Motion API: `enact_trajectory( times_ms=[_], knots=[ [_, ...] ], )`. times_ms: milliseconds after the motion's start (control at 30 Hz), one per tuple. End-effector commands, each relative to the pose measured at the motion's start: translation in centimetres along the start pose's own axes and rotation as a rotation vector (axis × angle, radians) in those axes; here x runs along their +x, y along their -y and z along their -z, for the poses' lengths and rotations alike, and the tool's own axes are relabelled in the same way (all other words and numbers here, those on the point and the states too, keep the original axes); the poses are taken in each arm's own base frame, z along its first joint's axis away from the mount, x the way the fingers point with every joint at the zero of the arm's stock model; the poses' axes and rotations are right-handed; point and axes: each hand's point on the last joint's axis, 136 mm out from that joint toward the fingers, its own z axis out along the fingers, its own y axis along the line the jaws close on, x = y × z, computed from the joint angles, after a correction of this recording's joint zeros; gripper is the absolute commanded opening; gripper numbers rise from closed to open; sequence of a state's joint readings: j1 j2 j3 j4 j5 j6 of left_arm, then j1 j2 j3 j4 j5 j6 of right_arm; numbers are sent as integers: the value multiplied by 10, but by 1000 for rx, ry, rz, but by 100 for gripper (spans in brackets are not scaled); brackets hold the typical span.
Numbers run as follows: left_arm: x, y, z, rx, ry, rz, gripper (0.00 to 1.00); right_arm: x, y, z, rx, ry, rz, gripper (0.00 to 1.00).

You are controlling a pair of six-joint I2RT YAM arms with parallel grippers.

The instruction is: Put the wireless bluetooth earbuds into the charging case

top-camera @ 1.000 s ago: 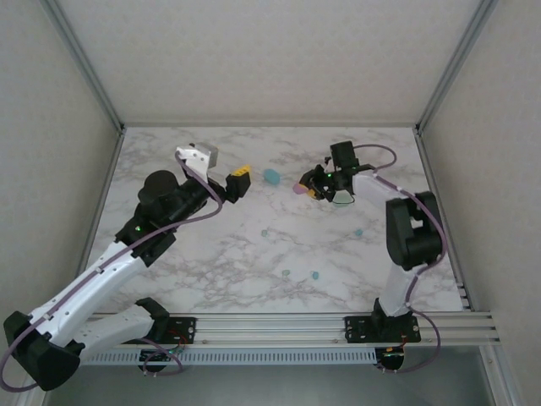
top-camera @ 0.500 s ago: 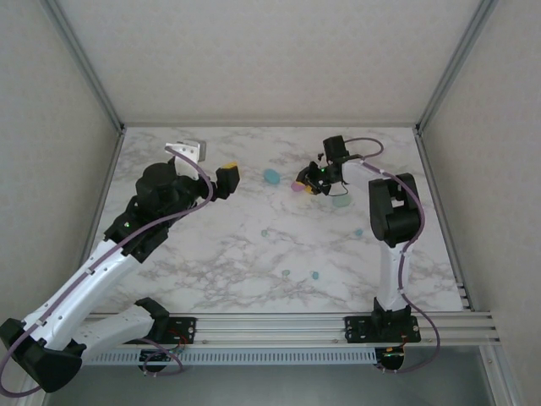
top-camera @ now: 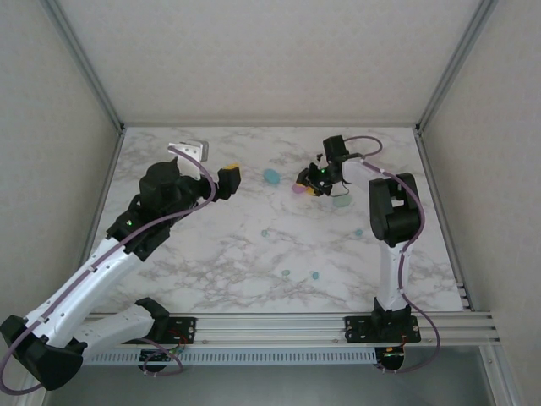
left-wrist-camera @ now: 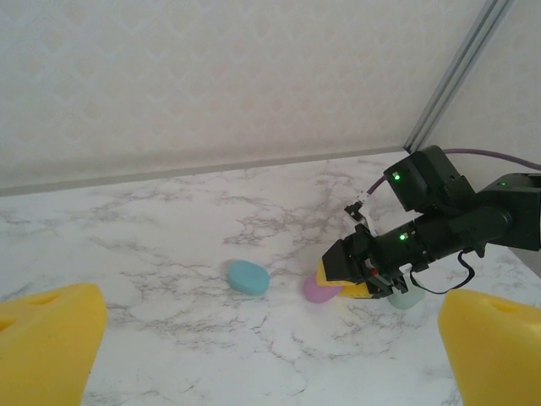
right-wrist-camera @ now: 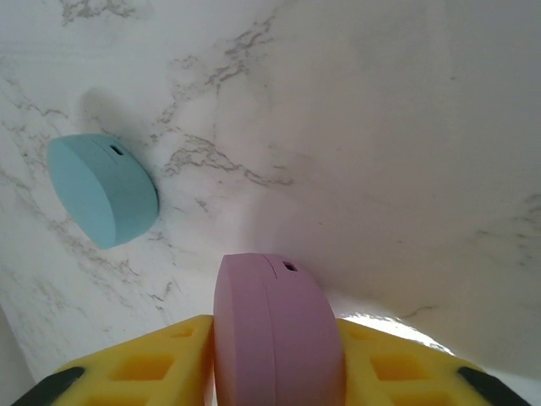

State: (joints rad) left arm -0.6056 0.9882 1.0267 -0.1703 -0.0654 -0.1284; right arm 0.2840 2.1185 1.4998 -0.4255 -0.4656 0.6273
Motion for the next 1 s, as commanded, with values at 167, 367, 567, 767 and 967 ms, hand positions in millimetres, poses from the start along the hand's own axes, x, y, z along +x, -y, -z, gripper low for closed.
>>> enact_trajectory(
  times_ms=[167, 367, 567, 767, 967],
  knots=[
    [-16, -4, 5, -25, 49, 13, 100, -2, 18, 24, 152, 17, 43, 51],
    [-13, -8, 8, -38, 50, 13, 100, -9, 21, 38, 223, 46, 84, 60],
    [-12, -19, 9, -99, 63, 25, 100, -22, -13, 52, 175, 103, 240, 60],
    [-10, -34, 10, -160, 59, 55, 100, -16, -62, 26, 158, 60, 533, 59],
    [-10, -42, 22, -185, 70, 62, 100, -17, -94, -2, 208, 83, 823, 62]
  ],
)
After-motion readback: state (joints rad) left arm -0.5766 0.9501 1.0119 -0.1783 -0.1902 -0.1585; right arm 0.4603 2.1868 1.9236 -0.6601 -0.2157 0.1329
